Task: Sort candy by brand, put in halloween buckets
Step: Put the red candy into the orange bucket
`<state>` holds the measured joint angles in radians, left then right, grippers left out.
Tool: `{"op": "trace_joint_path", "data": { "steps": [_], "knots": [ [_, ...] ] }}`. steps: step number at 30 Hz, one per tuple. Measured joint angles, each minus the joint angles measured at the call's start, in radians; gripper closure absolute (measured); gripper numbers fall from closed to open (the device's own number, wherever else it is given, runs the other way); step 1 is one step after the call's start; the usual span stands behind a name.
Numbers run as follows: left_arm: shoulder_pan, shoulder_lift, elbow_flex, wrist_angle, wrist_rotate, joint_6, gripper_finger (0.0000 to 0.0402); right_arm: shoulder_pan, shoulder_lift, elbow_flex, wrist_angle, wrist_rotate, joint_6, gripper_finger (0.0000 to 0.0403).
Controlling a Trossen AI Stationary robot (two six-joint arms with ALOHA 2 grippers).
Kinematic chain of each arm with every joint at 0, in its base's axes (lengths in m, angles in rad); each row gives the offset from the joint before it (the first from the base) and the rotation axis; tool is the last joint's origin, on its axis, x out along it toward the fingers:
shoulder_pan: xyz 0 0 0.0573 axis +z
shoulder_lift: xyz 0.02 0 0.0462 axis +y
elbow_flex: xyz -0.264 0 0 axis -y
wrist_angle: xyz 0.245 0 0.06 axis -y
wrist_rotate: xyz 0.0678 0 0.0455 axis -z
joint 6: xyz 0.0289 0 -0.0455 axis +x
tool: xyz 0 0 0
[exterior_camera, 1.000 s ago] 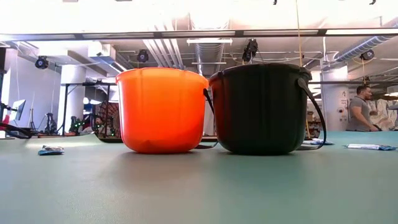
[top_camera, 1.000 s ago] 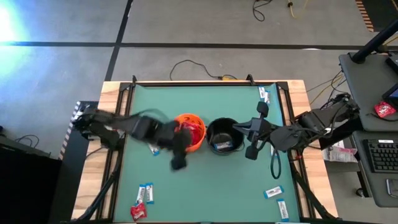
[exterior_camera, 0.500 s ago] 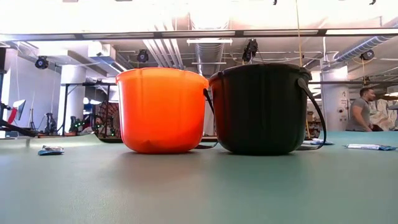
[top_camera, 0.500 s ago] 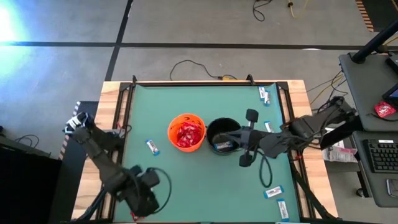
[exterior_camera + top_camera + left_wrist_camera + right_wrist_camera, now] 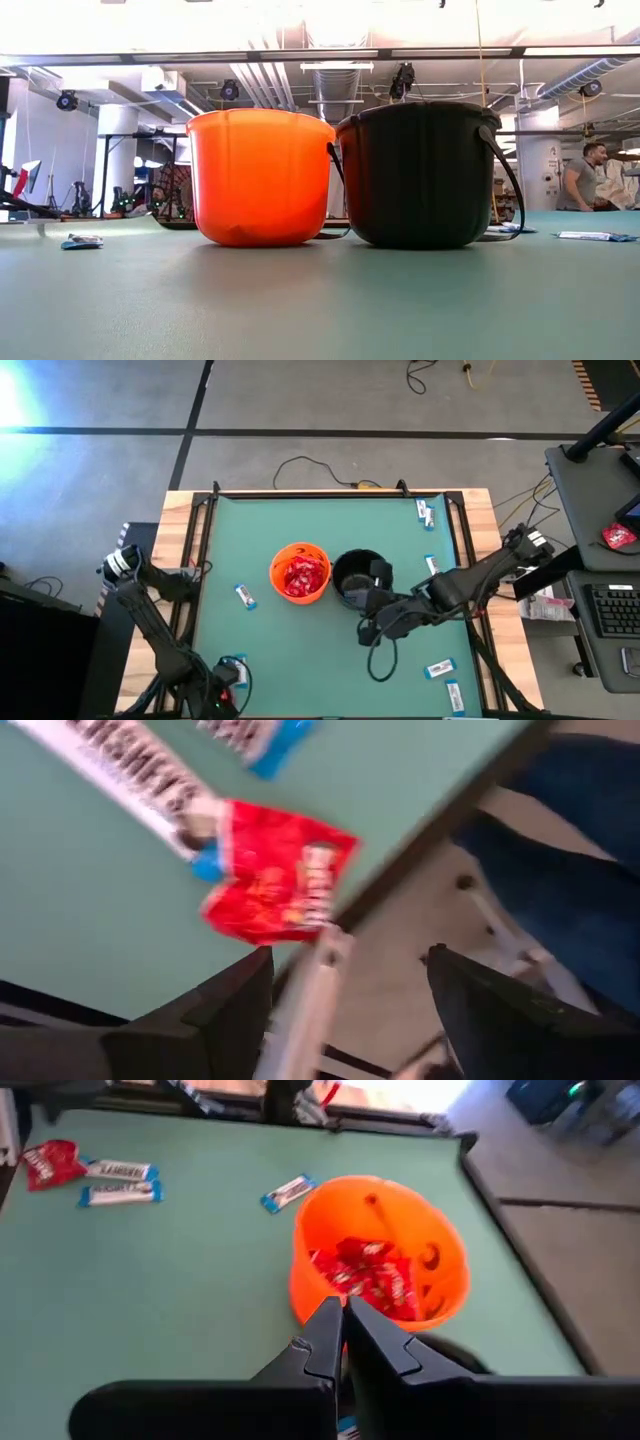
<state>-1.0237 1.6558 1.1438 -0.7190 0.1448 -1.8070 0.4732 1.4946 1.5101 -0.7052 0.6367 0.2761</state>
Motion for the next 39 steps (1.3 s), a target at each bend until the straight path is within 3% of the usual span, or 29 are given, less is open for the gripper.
{"op": "trace_joint_path", "data": {
  "steps": [9, 17, 21, 31, 35, 39],
  "knots": [
    [-0.021, 0.176, 0.060, 0.008, -0.025, 0.078, 0.0153, -0.002, 0.039, 0.000, 0.000, -0.146, 0.088, 0.0392],
    [-0.025, 0.340, 0.180, -0.151, -0.023, 0.138, 0.0168, -0.002, 0.073, 0.000, 0.000, -0.178, 0.122, 0.0392],
    [-0.024, 0.376, 0.207, -0.171, -0.024, 0.145, 0.0204, -0.002, 0.081, -0.001, 0.000, -0.204, 0.125, 0.0392],
    [-0.024, 0.378, 0.206, -0.279, -0.031, 0.078, 0.0350, -0.002, 0.075, -0.001, 0.000, -0.203, 0.124, 0.0392],
    [-0.025, 0.344, 0.207, -0.312, -0.070, 0.079, 0.0361, -0.002, 0.072, -0.001, 0.000, -0.203, 0.119, 0.0392],
    [-0.024, 0.274, 0.288, -0.421, -0.204, 0.141, 0.0362, -0.002, 0.061, -0.001, 0.001, -0.200, 0.117, 0.0392]
  ]
}}
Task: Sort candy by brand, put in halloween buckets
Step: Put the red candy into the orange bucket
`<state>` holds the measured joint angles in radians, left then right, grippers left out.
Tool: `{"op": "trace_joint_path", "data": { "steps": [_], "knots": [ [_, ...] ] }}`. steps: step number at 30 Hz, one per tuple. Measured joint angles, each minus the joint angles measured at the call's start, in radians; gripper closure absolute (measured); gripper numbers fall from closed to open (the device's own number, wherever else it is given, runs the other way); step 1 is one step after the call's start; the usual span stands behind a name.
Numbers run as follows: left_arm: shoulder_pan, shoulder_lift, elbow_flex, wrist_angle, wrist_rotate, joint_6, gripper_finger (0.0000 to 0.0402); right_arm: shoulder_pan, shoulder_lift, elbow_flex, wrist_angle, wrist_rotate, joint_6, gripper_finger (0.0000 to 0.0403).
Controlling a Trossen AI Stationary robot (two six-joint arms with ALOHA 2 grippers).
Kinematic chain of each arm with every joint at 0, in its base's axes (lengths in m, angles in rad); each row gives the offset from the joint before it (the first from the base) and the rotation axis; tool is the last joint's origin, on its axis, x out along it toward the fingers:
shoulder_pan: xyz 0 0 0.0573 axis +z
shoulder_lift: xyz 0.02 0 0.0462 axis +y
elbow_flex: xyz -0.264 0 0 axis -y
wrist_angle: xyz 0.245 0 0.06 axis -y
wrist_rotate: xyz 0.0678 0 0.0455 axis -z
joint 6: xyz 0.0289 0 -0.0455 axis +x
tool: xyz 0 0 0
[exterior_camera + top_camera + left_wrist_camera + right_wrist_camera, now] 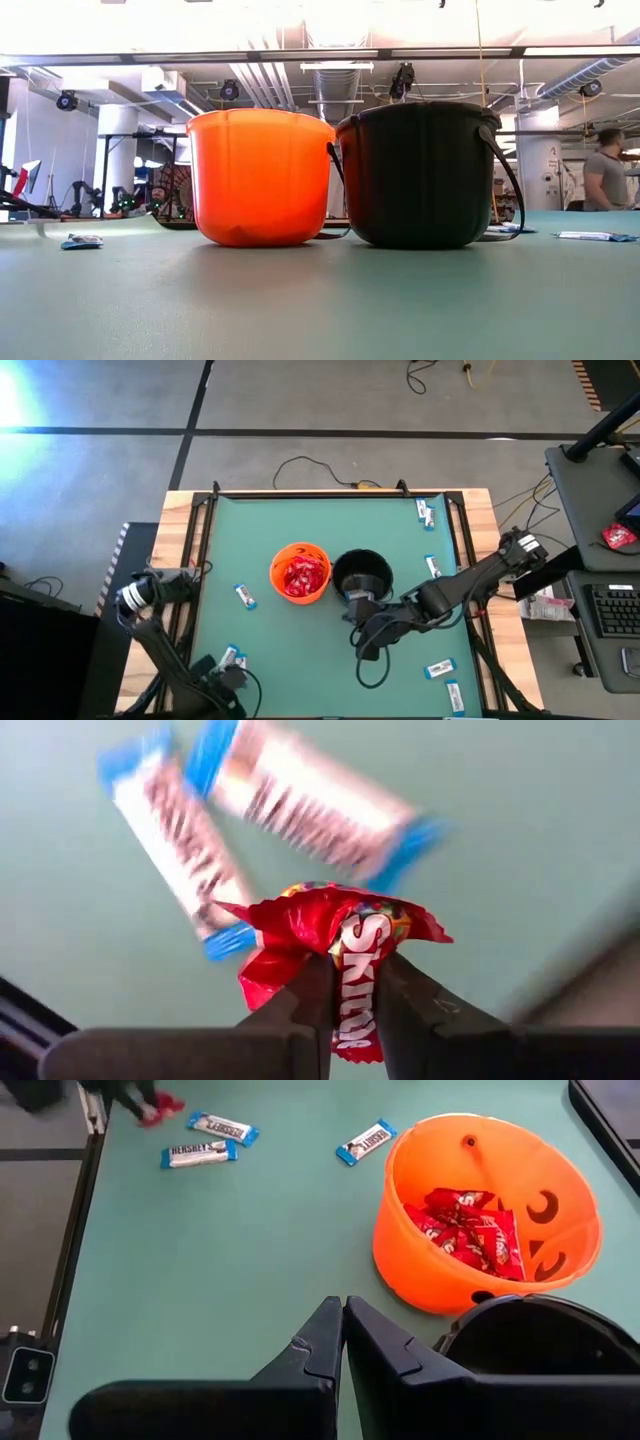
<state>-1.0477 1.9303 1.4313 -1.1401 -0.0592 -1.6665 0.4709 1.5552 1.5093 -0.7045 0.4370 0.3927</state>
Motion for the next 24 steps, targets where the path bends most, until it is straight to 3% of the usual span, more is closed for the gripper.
{"op": "trace_joint_path", "data": {
  "steps": [4, 8, 11, 20, 24],
  "knots": [
    [0.008, -0.065, 0.114, -0.175, -0.197, 0.055, 0.0363, 0.000, -0.011, 0.000, 0.000, 0.005, -0.014, 0.0392],
    [0.043, -0.134, 0.218, -0.325, -0.485, 0.059, 0.0363, 0.000, -0.025, 0.000, 0.007, 0.009, -0.042, 0.0392],
    [0.090, -0.183, 0.239, -0.339, -0.675, 0.123, 0.0363, 0.000, -0.035, 0.000, 0.008, 0.010, -0.045, 0.0392],
    [0.473, -0.309, 0.236, -0.279, -0.708, 0.640, 0.0364, 0.016, -0.077, 0.000, 0.003, 0.009, -0.016, 0.0392],
    [0.685, -0.307, 0.231, -0.097, -0.618, 0.959, 0.0364, 0.056, -0.100, 0.000, -0.060, 0.008, 0.070, 0.0392]
  ]
}}
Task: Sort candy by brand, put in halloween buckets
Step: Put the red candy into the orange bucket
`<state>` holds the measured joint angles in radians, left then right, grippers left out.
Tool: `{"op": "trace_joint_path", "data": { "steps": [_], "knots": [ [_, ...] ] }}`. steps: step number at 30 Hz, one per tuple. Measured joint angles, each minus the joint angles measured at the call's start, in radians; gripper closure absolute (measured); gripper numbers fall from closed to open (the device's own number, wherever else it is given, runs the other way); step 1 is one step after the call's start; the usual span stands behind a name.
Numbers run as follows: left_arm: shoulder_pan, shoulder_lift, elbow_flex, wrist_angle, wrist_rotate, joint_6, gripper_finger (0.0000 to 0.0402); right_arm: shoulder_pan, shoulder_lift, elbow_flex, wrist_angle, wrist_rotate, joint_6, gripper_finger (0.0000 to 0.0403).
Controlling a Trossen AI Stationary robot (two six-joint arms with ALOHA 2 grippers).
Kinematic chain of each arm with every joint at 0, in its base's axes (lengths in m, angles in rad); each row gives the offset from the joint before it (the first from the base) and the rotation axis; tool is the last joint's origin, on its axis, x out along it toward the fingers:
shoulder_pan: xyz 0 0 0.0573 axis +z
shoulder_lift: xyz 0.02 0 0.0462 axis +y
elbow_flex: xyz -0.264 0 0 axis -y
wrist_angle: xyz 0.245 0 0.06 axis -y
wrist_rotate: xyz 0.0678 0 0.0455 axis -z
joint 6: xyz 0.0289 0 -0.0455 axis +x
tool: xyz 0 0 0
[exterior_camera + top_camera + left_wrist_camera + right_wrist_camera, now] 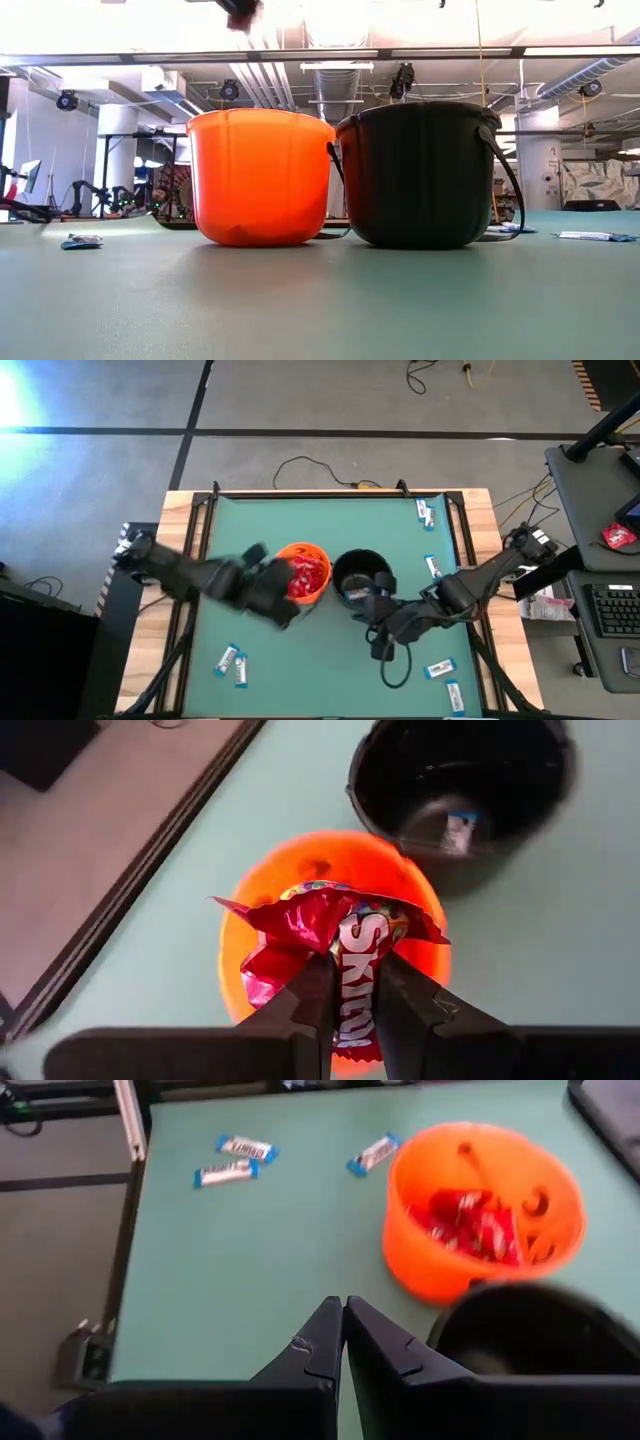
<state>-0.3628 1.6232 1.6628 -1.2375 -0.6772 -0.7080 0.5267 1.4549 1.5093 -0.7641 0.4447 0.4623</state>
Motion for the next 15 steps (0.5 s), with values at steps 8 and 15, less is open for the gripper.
{"op": "trace_joint_path", "data": {
  "steps": [8, 15],
  "knots": [
    [0.331, 0.069, -0.019, 0.193, 0.274, 0.324, 0.0364, 0.161, -0.019, 0.000, -0.184, 0.001, 0.346, 0.0392],
    [0.448, 0.166, -0.073, 0.197, 0.394, 0.333, 0.0364, 0.303, 0.015, -0.009, -0.232, 0.064, 0.599, 0.0392]
  ]
}}
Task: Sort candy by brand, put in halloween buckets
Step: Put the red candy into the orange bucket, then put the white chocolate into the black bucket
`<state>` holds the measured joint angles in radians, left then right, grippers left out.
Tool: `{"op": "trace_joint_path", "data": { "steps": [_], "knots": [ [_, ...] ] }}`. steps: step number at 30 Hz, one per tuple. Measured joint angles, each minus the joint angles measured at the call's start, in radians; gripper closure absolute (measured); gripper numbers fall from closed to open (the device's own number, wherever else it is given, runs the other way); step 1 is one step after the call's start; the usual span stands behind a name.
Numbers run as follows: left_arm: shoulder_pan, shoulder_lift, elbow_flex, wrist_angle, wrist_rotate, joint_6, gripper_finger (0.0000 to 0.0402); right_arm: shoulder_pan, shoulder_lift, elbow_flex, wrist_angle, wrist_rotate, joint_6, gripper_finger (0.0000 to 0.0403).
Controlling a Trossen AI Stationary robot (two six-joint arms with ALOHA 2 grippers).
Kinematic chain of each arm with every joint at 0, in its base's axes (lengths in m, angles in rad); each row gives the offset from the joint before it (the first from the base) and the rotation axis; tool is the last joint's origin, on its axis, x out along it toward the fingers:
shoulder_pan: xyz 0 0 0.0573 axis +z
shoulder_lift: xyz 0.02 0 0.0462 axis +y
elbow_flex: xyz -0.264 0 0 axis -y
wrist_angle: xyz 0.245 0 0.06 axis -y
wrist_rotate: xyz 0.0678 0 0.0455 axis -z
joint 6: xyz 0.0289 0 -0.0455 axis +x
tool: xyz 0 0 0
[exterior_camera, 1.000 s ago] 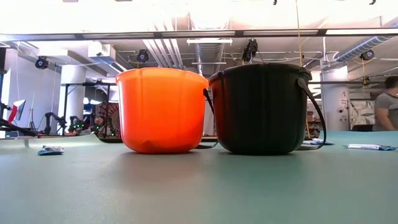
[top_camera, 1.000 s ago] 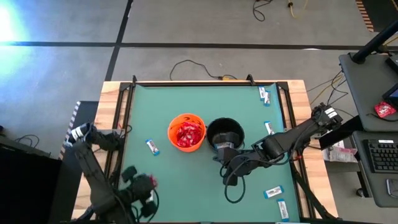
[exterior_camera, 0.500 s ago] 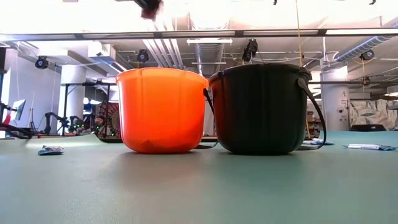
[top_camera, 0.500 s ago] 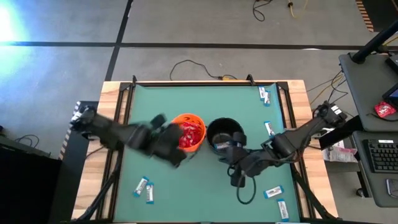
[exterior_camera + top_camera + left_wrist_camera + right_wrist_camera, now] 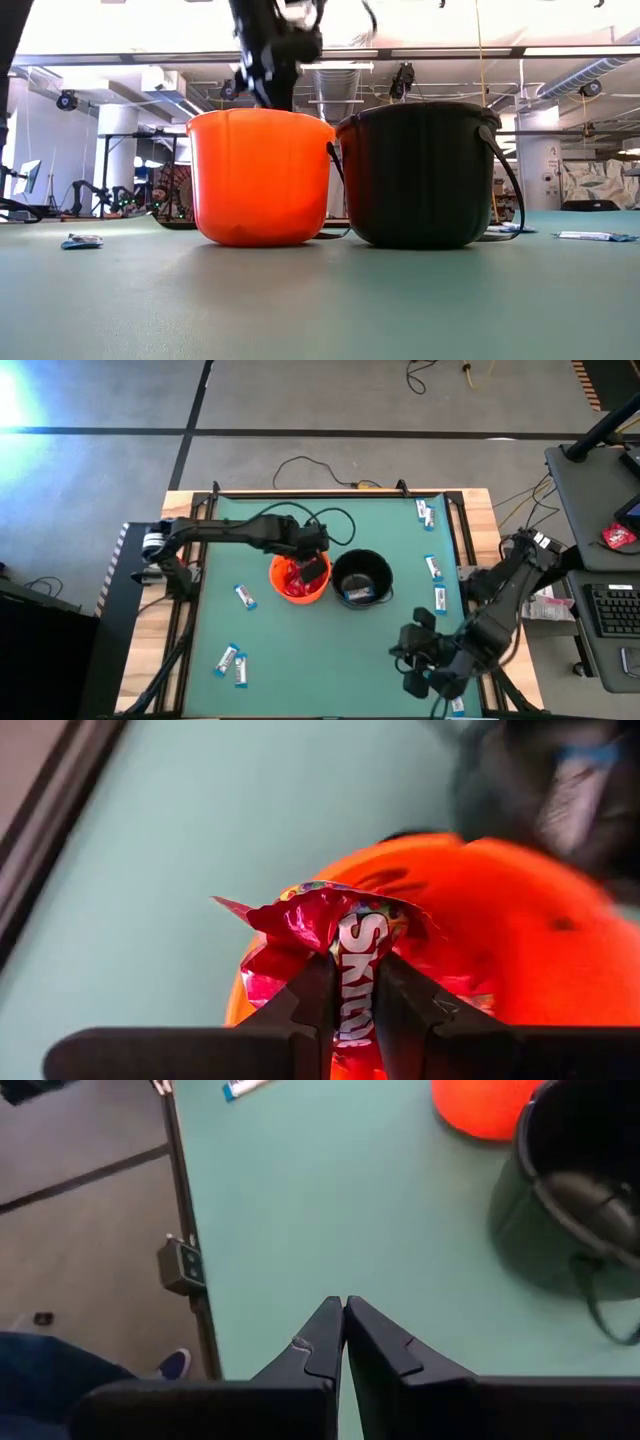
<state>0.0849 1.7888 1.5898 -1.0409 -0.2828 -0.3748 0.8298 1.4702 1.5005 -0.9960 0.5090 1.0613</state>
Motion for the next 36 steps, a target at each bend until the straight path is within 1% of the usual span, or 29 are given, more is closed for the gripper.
{"op": "trace_joint_path", "data": {
  "steps": [3, 7, 12, 15, 18, 21, 26, 28, 30, 31, 34, 36],
  "knots": [
    [0.009, 0.049, -0.019, 0.001, 0.018, -0.001, 0.0364, 0.029, 0.011, 0.000, 0.002, 0.016, 0.041, 0.0392],
    [0.000, 0.089, -0.019, 0.009, 0.013, 0.000, 0.0363, 0.037, 0.015, 0.000, -0.001, 0.031, 0.041, 0.0392],
    [-0.020, 0.103, -0.019, 0.010, 0.005, -0.001, 0.0363, 0.035, 0.011, 0.000, -0.002, 0.102, 0.031, 0.0392],
    [-0.032, 0.102, -0.019, 0.010, 0.005, -0.008, 0.0356, 0.034, 0.009, 0.000, -0.002, 0.123, 0.022, 0.0392],
    [-0.041, 0.091, -0.019, 0.010, -0.001, -0.006, 0.0329, 0.032, 0.009, 0.000, -0.002, 0.131, 0.011, 0.0392],
    [-0.063, 0.073, -0.019, 0.008, -0.036, 0.006, 0.0291, 0.032, 0.008, 0.000, -0.002, 0.167, 0.004, 0.0392],
    [-0.136, 0.004, -0.018, -0.011, -0.081, 0.022, 0.0222, 0.032, -0.003, 0.000, -0.003, 0.173, 0.001, 0.0392],
    [-0.172, -0.030, -0.018, -0.039, -0.121, 0.045, 0.0199, 0.032, -0.004, 0.000, -0.012, 0.169, 0.022, 0.0392],
    [-0.210, -0.062, -0.018, -0.086, -0.171, 0.060, 0.0182, 0.032, -0.005, 0.000, -0.063, 0.150, 0.073, 0.0392],
    [-0.228, -0.080, -0.018, -0.123, -0.194, 0.062, 0.0175, 0.032, -0.006, 0.000, -0.097, 0.116, 0.093, 0.0392],
    [-0.281, -0.138, -0.018, -0.246, -0.251, 0.039, 0.0162, 0.032, 0.006, -0.008, -0.203, -0.021, 0.117, 0.0391],
    [-0.311, -0.179, -0.025, -0.304, -0.257, -0.006, 0.0160, 0.039, 0.021, -0.032, -0.236, -0.115, 0.095, 0.0383]
  ]
}}
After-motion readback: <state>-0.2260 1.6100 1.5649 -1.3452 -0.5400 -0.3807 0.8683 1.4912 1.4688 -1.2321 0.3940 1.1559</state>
